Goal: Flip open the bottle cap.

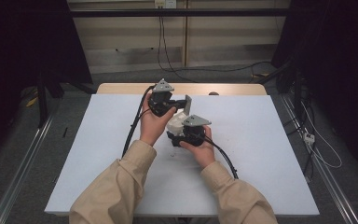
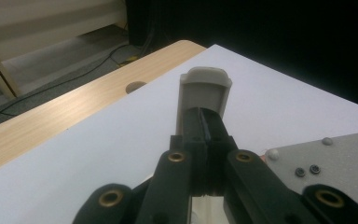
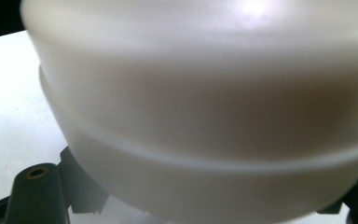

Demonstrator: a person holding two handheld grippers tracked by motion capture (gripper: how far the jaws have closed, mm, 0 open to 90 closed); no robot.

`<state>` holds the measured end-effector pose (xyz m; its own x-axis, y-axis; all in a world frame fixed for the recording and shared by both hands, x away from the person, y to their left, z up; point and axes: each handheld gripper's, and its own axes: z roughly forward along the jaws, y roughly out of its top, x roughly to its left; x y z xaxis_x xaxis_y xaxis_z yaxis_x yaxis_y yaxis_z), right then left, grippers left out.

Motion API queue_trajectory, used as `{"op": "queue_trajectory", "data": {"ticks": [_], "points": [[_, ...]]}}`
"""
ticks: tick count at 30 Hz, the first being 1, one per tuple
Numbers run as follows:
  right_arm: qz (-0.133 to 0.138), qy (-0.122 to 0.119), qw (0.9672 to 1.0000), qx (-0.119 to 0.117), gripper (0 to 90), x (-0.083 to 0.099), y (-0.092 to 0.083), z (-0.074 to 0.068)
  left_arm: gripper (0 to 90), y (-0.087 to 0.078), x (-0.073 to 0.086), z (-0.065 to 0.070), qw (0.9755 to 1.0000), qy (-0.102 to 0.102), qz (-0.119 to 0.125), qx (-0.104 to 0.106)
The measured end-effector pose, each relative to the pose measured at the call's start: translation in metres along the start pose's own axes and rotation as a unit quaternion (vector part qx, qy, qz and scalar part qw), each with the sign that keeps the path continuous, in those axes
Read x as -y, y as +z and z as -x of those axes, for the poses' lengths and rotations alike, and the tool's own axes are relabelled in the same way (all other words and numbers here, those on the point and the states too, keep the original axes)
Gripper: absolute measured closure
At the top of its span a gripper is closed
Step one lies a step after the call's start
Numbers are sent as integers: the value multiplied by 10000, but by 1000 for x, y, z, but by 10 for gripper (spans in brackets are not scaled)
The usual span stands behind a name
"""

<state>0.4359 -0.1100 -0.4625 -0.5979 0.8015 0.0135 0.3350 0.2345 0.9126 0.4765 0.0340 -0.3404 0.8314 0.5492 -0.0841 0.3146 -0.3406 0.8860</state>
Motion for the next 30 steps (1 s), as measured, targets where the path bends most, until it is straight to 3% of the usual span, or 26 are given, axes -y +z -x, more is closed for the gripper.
{"op": "queue_trajectory", "data": {"ticks": [30], "points": [[-11, 9, 10000, -6, 187, 0, 0, 0, 900, 15, -5, -1, 9999, 57, -19, 89]]}}
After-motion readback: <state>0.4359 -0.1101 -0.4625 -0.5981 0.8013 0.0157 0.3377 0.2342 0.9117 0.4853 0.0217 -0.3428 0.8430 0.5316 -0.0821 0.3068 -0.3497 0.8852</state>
